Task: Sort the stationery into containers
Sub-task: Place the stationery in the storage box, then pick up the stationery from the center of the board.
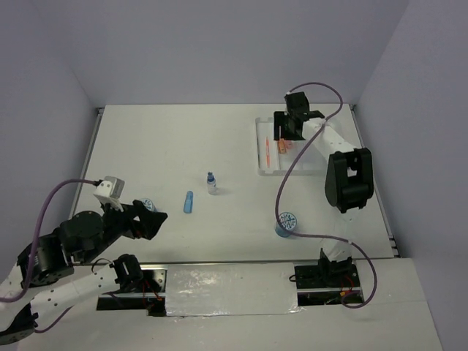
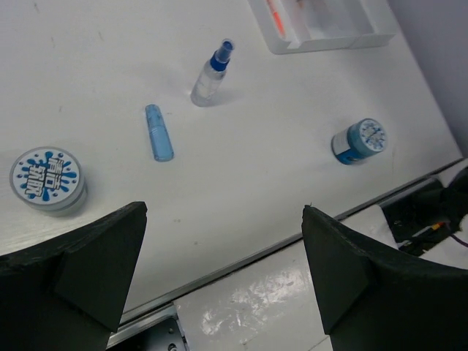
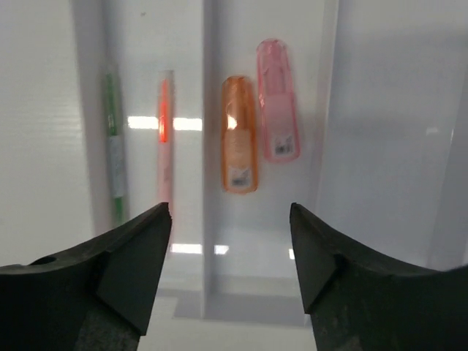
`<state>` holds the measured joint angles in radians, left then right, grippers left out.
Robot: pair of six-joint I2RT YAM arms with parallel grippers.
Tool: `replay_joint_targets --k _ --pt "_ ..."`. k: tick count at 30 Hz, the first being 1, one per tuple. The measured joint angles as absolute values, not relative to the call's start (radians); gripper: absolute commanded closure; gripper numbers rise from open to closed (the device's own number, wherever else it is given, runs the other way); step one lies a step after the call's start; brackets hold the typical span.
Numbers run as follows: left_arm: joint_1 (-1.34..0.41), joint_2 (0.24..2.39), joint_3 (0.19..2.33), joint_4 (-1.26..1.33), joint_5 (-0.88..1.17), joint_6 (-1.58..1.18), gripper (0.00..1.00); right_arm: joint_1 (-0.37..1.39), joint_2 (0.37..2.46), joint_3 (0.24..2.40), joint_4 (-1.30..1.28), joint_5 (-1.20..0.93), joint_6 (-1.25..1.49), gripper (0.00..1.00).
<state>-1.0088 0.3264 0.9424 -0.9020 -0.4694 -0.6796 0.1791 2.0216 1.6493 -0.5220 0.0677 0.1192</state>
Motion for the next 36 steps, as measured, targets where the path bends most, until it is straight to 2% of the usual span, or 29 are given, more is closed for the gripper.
replay_joint_targets --k 5,9,13,15,21,24,30,32,34,35,36 --pt "-0.994 0.502 0.956 -0.944 -0.537 -0.747 0.01 0.392 1.681 1.444 -0.497 0.206 0.207 0.23" --pt "-0.992 0.681 0.943 -0.887 -0.545 -0.789 0.01 0.607 1.412 1.364 -0.455 0.255 0.268 0.23" --pt "-0.954 0.859 0.902 -0.801 -0.550 -0.805 0.03 0.730 1.243 1.309 -0.445 0.307 0.308 0.22" --pt "-0.883 0.945 0.875 -0.736 -0.521 -0.792 0.07 0.771 1.199 1.272 -0.457 0.330 0.322 0.22" --pt "-0.596 1.135 0.781 -0.567 -0.368 -0.721 0.11 0.850 1.145 1.148 -0.504 0.344 0.355 0.23" --pt "-0.557 1.271 0.790 -0.500 -0.312 -0.689 0.15 0.865 1.112 1.102 -0.519 0.342 0.368 0.22" --pt "-0.551 1.493 0.797 -0.400 -0.244 -0.676 0.17 0.882 1.082 1.078 -0.518 0.329 0.377 0.22" --pt "-0.550 1.517 0.798 -0.382 -0.241 -0.675 0.24 0.889 1.082 1.078 -0.519 0.327 0.377 0.22" --pt "-0.550 1.523 0.799 -0.363 -0.241 -0.676 0.26 0.895 1.081 1.078 -0.518 0.325 0.377 0.22" --pt "-0.550 1.530 0.801 -0.356 -0.246 -0.676 0.36 0.897 1.081 1.078 -0.519 0.325 0.377 0.22" --pt "-0.550 1.536 0.805 -0.347 -0.250 -0.678 0.42 0.900 1.080 1.078 -0.518 0.324 0.377 0.22"
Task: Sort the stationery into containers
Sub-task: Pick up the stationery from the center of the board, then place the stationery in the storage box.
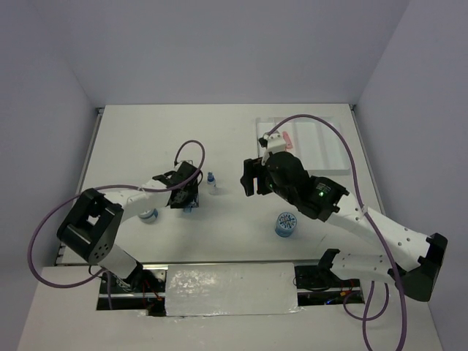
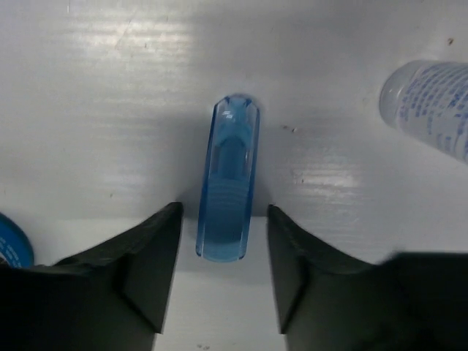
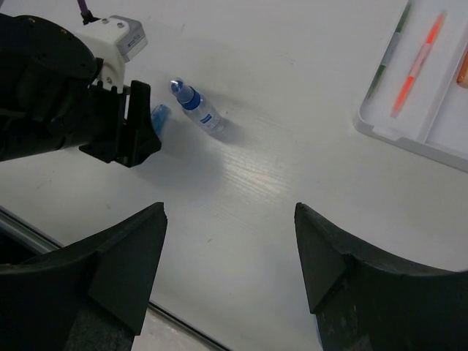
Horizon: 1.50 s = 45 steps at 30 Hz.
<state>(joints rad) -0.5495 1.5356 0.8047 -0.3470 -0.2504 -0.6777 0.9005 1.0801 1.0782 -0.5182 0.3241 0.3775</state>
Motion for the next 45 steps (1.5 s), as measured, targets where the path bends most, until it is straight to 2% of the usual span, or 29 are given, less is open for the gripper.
replay_joint_targets --k 1,2,7,8,12,16,21,23,31,36,41,45 --pt "-0.548 1.542 0.807 -0.337 -0.255 -0.680 0.47 0.903 1.079 1.078 -0.519 0.321 0.377 0.22" --pt "-0.548 1.549 0.810 -0.326 -0.260 -0.682 0.60 0.905 1.076 1.078 -0.518 0.318 0.377 0.22" --pt "-0.545 1.551 0.804 -0.284 -0.266 -0.691 0.90 0.910 1.050 1.077 -0.516 0.298 0.377 0.21" --pt "-0.545 1.544 0.797 -0.282 -0.267 -0.695 0.99 0.911 1.044 1.076 -0.513 0.291 0.377 0.21" --pt "-0.555 1.459 0.746 -0.339 -0.274 -0.740 1.00 0.912 1.023 1.042 -0.458 0.235 0.380 0.20" --pt "-0.664 1.192 0.692 -0.422 -0.302 -0.765 1.00 0.914 1.021 0.960 -0.339 0.200 0.452 0.21" --pt "-0.835 0.746 0.599 -0.226 -0.277 -0.747 1.00 0.954 1.004 0.788 -0.146 0.242 0.665 0.22" --pt "-0.846 0.648 0.559 -0.160 -0.266 -0.733 1.00 0.998 1.008 0.763 -0.105 0.276 0.728 0.22" --pt "-0.849 0.617 0.508 -0.097 -0.195 -0.683 1.00 1.135 1.139 0.850 0.045 0.355 0.806 0.27" --pt "-0.849 0.616 0.508 -0.077 -0.155 -0.676 1.00 1.159 1.207 0.867 0.070 0.384 0.819 0.35" --pt "-0.850 0.606 0.508 -0.045 -0.123 -0.658 1.00 1.161 1.267 0.884 0.067 0.403 0.825 0.52" --pt "-0.850 0.604 0.508 -0.030 -0.107 -0.654 0.95 1.162 1.298 0.910 0.071 0.400 0.823 0.65"
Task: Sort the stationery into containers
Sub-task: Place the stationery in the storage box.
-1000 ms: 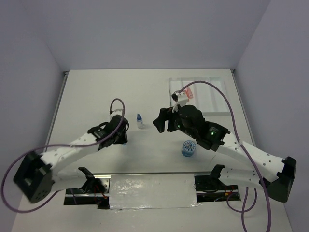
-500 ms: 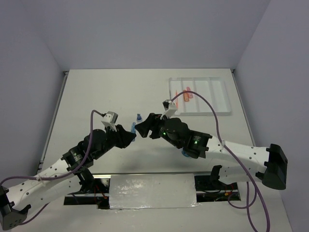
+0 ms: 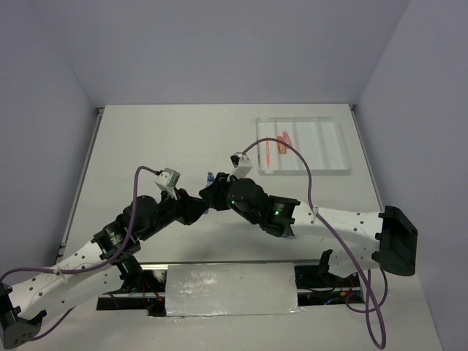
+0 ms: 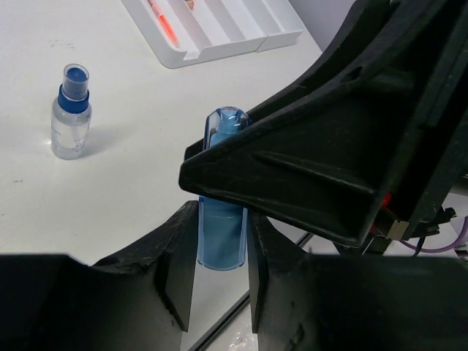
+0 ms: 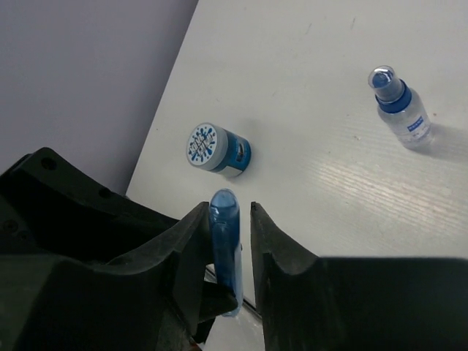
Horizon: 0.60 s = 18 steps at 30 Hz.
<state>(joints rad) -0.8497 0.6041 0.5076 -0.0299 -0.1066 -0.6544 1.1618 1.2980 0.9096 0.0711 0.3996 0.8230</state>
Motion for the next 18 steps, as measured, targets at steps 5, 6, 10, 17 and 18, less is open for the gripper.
replay_joint_targets --k 5,6,10,17,18 --pt "-0.850 0.604 0.508 -0.030 -0.104 -0.651 0.52 1.162 1.315 0.918 0.089 0.379 0.802 1.00" --pt "-0.850 0.606 0.509 -0.033 -0.104 -0.650 0.30 1.162 1.315 0.918 0.091 0.376 0.791 1.00" --pt "-0.850 0.636 0.567 -0.149 -0.132 -0.633 0.01 1.134 1.312 0.919 0.113 0.337 0.736 1.00" --pt "-0.850 0.735 0.906 -0.530 -0.289 -0.685 0.01 0.757 1.332 1.048 -0.062 0.121 0.471 1.00" --pt "-0.850 0.742 0.953 -0.589 -0.319 -0.695 0.01 0.684 1.351 1.098 -0.101 0.112 0.419 1.00"
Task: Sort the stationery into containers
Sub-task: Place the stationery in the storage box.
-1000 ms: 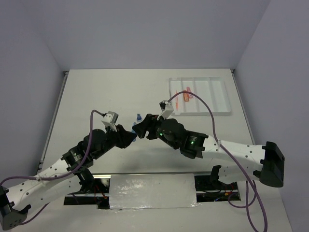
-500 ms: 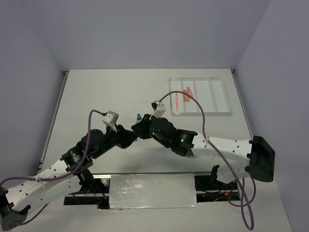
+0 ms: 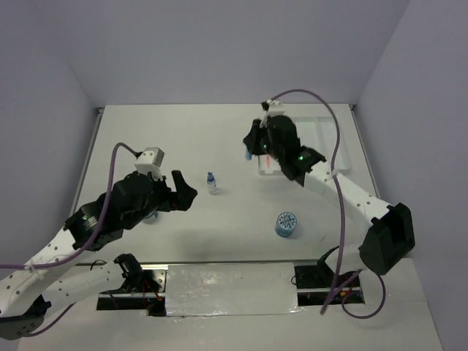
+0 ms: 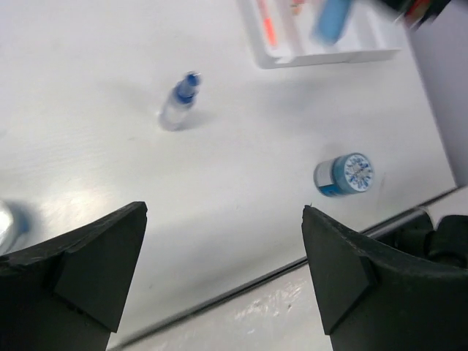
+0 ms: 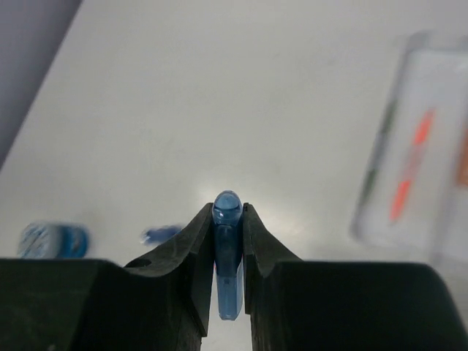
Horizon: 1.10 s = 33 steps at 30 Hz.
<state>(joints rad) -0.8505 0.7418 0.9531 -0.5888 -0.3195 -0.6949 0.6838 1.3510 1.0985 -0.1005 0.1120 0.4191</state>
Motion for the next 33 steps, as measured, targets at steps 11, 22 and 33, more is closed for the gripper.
replay_joint_targets --k 11,22,33 --pt "-0.850 0.580 1.090 -0.967 -0.468 -0.625 0.01 0.238 1.858 1.657 -0.458 0.156 0.089 1.00" --pt "-0.850 0.373 0.993 -0.873 -0.352 -0.494 0.01 0.183 2.102 1.756 -0.604 0.153 0.043 0.92" --pt "-0.850 0.449 0.981 -0.844 -0.332 -0.475 0.01 0.183 2.100 1.654 -0.601 0.143 0.062 0.50"
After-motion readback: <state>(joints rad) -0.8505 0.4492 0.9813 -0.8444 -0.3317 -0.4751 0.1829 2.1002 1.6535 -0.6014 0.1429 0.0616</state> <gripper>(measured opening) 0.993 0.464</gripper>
